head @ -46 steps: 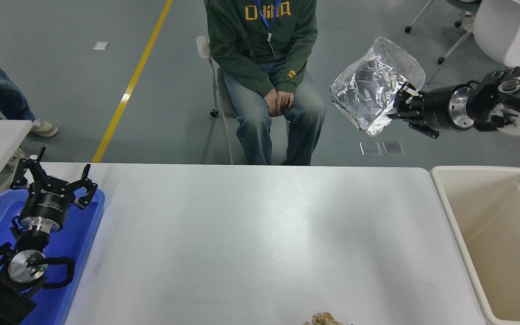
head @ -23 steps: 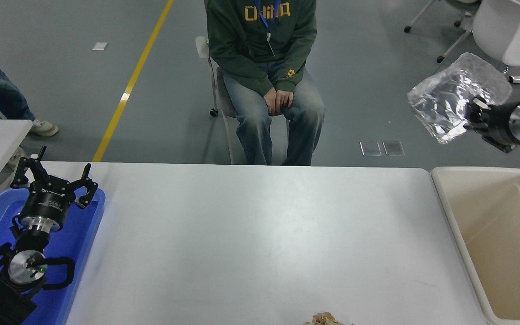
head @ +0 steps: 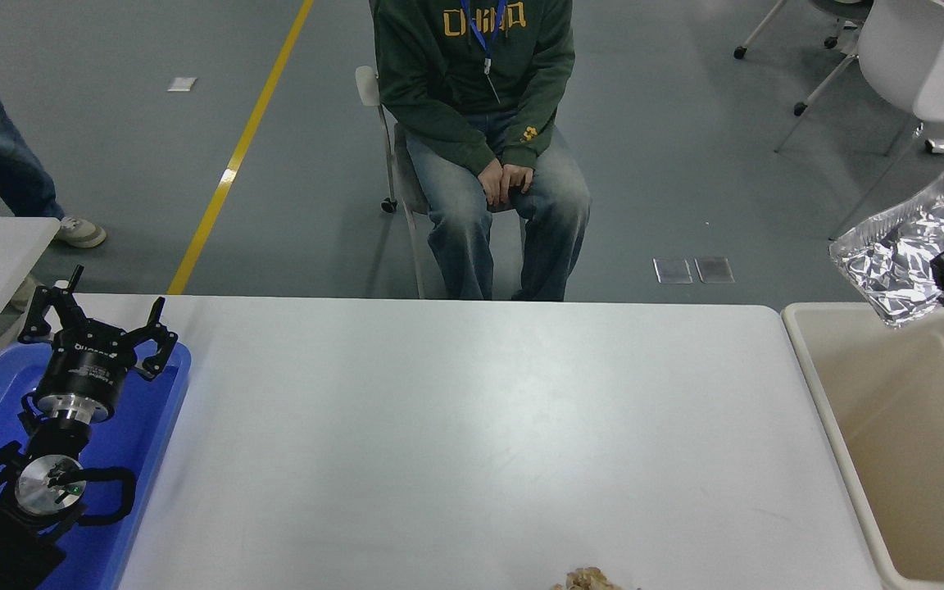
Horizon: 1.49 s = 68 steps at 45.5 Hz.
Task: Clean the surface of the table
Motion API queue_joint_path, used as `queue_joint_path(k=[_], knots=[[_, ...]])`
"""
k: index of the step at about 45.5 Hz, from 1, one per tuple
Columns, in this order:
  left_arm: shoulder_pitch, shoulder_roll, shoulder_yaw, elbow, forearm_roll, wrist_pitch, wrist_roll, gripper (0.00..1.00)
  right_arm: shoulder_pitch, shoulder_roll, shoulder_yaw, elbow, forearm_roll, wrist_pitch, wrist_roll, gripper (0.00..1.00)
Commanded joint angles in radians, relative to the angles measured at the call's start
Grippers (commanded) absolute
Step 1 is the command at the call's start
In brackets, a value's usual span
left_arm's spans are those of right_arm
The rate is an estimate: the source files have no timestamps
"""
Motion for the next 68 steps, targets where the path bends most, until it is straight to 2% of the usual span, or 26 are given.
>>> queue_joint_path(k=[1,9,33,61,68], knots=[[0.001,0.000,0.000,0.000,0.000,0.000,0.000,1.00,-0.070,0.051,-0.021,-0.099,-0.003,-0.006,0.006,0.00],[0.001,0.000,0.000,0.000,0.000,0.000,0.000,1.00,-0.113,0.068,-0.048,-0.151,-0.003,-0.008,0.006,0.00],[-0.001,0.000,0.000,0.000,0.000,0.000,0.000,1.00,-0.188,0.103,-0.050,-0.152,0.002,-0.066,0.012,0.00],[0.001,0.000,0.000,0.000,0.000,0.000,0.000,1.00,-0.201,0.184,-0.056,-0.134,0.015,-0.054,0.323,0.00],[0.001,0.000,0.000,0.000,0.000,0.000,0.000,1.00,-0.201,0.195,-0.058,-0.134,0.011,-0.052,0.339,0.00]])
